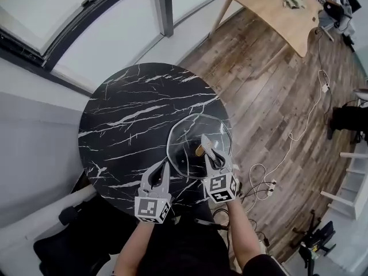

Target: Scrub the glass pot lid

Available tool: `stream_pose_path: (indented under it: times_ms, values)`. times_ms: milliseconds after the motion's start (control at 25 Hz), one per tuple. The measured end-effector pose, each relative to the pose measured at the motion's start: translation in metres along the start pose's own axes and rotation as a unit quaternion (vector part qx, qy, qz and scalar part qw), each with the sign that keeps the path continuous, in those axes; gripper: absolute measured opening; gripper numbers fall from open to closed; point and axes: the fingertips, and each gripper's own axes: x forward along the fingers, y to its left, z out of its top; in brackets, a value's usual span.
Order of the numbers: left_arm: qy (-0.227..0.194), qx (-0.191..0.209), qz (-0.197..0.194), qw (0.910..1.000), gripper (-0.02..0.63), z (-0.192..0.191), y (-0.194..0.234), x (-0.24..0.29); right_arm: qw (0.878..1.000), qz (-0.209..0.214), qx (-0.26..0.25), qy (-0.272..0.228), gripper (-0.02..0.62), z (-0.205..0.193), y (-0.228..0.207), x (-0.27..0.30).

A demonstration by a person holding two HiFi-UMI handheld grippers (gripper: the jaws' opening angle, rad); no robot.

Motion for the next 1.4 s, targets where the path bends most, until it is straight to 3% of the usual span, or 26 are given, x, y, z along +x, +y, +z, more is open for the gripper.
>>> stream_pose_path:
  times_ms: [280, 680, 1120, 1320, 1400]
  values:
    - [-0.02, -0.007, 0.008, 0.9997, 0.003, 0.016, -0.016, 0.021, 0.996, 0.038, -0.064, 0.043, 0.075, -0.019, 0.008, 0.035]
    - [-0.02, -0.002, 0.015, 0.9997, 0.002, 0.014, -0.006, 0.014, 0.984, 0.027, -0.168, 0.056, 0.078, -0.031, 0.038, 0.028]
    - [-0.017, -0.003, -0.003, 0.9998, 0.002, 0.008, 0.005, -0.007, 0.983, 0.059, -0.158, 0.078, 0.078, -0.037, 0.079, 0.02]
    - [-0.015, 0.005, -0.017, 0.9997, 0.002, 0.001, 0.01, -0.016, 0.98, 0.135, -0.115, 0.091, 0.075, -0.052, 0.114, 0.021]
    - [-0.012, 0.008, -0.021, 0.9997, 0.002, 0.003, 0.011, -0.022, 0.98, 0.145, -0.116, 0.074, 0.074, -0.054, 0.127, 0.015]
